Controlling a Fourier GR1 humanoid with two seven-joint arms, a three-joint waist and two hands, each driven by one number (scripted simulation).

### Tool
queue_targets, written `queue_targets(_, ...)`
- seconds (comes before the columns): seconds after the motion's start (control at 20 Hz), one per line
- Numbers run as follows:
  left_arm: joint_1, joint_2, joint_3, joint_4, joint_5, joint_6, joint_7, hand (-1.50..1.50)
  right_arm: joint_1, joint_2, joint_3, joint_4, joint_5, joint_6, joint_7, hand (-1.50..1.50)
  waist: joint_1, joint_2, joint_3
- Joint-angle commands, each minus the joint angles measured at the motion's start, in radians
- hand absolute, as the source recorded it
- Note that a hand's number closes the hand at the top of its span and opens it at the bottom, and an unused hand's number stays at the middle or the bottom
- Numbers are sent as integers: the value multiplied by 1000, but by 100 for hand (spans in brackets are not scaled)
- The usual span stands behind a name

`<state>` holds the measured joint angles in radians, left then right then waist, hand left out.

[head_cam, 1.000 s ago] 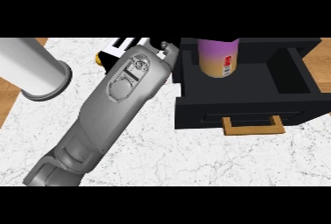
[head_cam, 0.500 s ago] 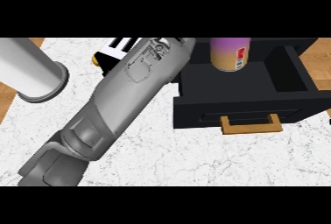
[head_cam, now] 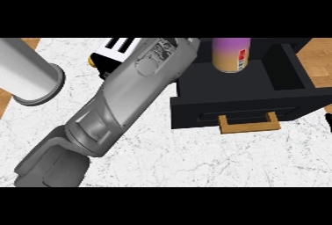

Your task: Pick up the can, place it into the drawer and close the drawer

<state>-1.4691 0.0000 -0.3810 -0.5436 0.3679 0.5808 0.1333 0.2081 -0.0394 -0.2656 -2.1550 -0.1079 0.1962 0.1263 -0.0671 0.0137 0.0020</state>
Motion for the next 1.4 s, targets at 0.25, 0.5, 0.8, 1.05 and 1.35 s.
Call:
queue_targets(0.25,-2,0,-105,94,80,60,-82,150,-22,21,29,78,54,-5,-65,-150,-21,7,1)
queue_targets(0.5,29,0,-141,152,95,52,-149,150,-70,-2,26,32,38,-18,1,-150,-38,12,1)
queue_targets(0.8,37,0,-203,162,105,83,-185,150,-115,-52,-14,51,-6,-1,43,-150,-48,15,1)
queue_targets(1.05,22,0,-242,164,135,142,-136,-150,-108,-21,23,33,21,-9,10,-150,-68,16,1)
queue_targets(1.35,32,0,-268,176,164,174,-150,-150,-114,-24,29,24,14,-8,35,-150,-67,19,1)
